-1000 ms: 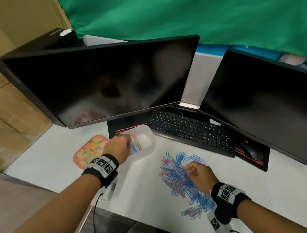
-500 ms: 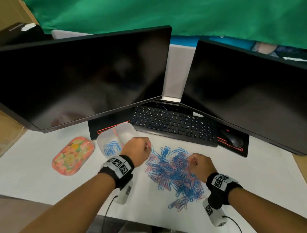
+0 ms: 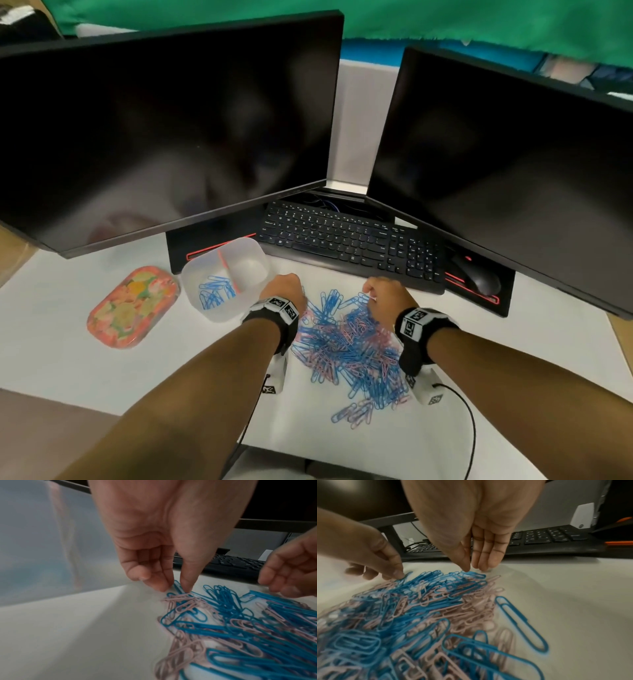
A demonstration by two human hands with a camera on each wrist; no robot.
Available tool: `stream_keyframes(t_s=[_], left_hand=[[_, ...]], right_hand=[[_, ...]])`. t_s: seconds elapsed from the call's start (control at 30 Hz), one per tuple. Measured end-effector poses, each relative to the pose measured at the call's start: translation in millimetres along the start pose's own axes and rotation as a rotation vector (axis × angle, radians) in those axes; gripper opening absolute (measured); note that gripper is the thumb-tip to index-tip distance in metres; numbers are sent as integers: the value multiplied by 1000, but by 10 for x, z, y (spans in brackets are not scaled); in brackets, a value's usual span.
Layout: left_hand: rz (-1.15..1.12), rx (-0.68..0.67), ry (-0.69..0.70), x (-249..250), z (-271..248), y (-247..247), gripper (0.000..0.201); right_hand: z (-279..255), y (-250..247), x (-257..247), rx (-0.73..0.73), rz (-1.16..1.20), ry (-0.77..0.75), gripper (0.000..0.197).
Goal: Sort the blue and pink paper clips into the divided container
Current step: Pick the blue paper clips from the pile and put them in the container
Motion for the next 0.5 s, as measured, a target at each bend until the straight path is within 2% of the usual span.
stream_keyframes(t_s=[0.1, 0.27, 0.4, 0.5], left_hand=[[-6, -13, -12, 46, 24, 18, 23], [-4, -32, -11, 85, 53, 14, 22], [-44, -19, 43, 68, 66, 20, 22], [-114, -10, 99, 64, 56, 2, 8]], right_hand=[[22, 74, 0, -6, -45, -49, 27], [55, 126, 70, -45, -43, 14, 36], [71, 154, 88, -62, -60, 21, 37], [72, 148, 79, -38, -83, 0, 32]])
Point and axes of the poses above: each hand's wrist, its own z-axis towards the middle knuckle, its own y-axis out of the palm, x = y × z, the point moved 3 cm from there along z, towards the middle knuckle, and after that the axes turned 15 degrees about x, right-handed, at the moved point
